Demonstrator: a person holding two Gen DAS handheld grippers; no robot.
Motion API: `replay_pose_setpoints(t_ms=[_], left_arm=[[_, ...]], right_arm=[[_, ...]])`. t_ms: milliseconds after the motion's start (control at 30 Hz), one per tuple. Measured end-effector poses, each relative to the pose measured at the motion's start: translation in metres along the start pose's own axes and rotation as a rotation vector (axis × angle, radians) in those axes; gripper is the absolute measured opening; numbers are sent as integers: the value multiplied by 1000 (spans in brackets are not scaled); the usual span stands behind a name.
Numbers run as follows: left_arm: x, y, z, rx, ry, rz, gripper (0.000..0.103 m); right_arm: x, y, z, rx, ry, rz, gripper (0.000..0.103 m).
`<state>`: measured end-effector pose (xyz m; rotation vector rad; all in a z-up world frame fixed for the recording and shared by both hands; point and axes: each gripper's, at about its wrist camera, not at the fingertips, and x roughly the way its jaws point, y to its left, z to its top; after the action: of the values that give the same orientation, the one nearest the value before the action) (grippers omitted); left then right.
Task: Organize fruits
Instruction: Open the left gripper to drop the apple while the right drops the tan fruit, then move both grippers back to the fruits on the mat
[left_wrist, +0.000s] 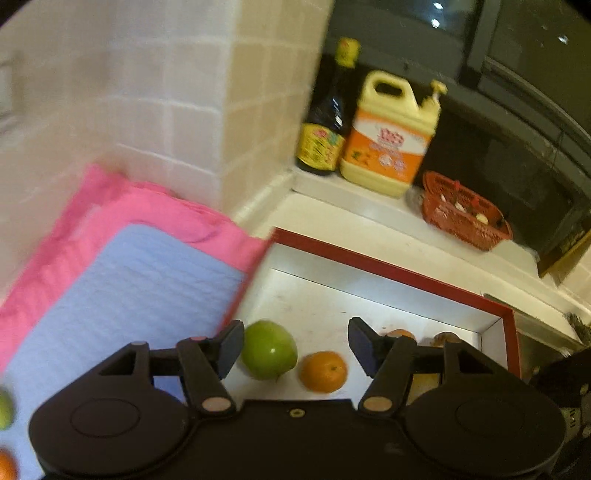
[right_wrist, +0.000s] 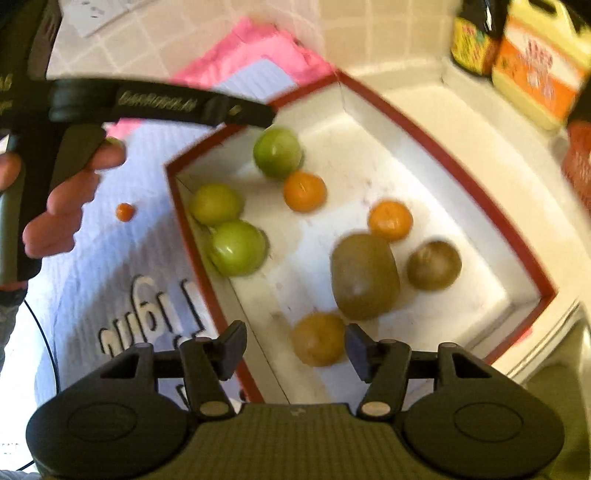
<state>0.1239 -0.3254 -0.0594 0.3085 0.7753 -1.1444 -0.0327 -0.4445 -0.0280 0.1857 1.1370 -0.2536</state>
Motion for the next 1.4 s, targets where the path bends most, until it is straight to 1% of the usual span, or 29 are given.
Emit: replay_pose_setpoints(t_ms=[100, 167, 233, 267, 300, 367, 433, 533, 567, 600, 633, 667, 733, 833, 900, 933, 1000, 1067, 1133, 1300, 1333, 1400], left_arm=[[-38, 18, -7, -28, -49, 55, 74], [-63, 31, -14, -38, -67, 97, 75], [-92, 48, -23, -47, -83, 168, 75], [-105, 56, -27, -53, -91, 206, 75], [-122, 66, -32, -63, -104, 253, 75], [-151, 83, -42, -79, -122, 321, 77], [-182, 102, -55, -102, -136, 406, 77], [-221, 130, -73, -158, -148, 503, 77], [-230, 138, -80, -173, -153, 530, 77], [-237, 145, -86, -185, -157, 558, 77], [-243, 152, -92, -196, -156, 581, 77], [-247, 159, -99, -208, -150, 593, 77], [-246, 173, -112, -239, -127, 596, 77], [-231, 193, -127, -286, -89, 564, 76], [-219, 207, -135, -317, -72, 529, 71], [-211, 213, -140, -324, -67, 509, 67], [-194, 222, -147, -318, -52, 475, 67], [-173, 231, -154, -309, -15, 445, 67], [-160, 238, -162, -304, 14, 432, 66], [-131, 255, -172, -326, 47, 396, 64], [-126, 259, -174, -328, 49, 388, 62], [-120, 262, -176, -328, 51, 374, 62]], right_arm=[[-14, 17, 12, -74, -60, 0, 61], [-25, 37, 23, -129, -119, -11, 61], [-33, 57, 37, -162, -174, 11, 63], [-36, 67, 44, -171, -199, 37, 67], [-38, 77, 52, -178, -225, 65, 68], [-41, 98, 66, -212, -265, 103, 68], [-40, 122, 78, -246, -300, 130, 68], [-35, 157, 98, -295, -322, 192, 66], [-32, 169, 103, -315, -327, 210, 64], [-28, 181, 107, -344, -320, 227, 58], [-24, 193, 111, -370, -314, 243, 55], [-18, 205, 112, -389, -312, 259, 55], [-7, 220, 118, -406, -300, 281, 56], [21, 236, 129, -406, -255, 310, 56], [41, 243, 139, -390, -219, 329, 56], [51, 245, 142, -379, -202, 333, 56], [68, 248, 147, -352, -171, 336, 56], [87, 247, 156, -317, -141, 340, 56], [108, 244, 165, -260, -116, 358, 56], [140, 239, 188, -156, -126, 354, 57], [147, 240, 193, -143, -125, 348, 57], [158, 245, 201, -139, -121, 342, 60]])
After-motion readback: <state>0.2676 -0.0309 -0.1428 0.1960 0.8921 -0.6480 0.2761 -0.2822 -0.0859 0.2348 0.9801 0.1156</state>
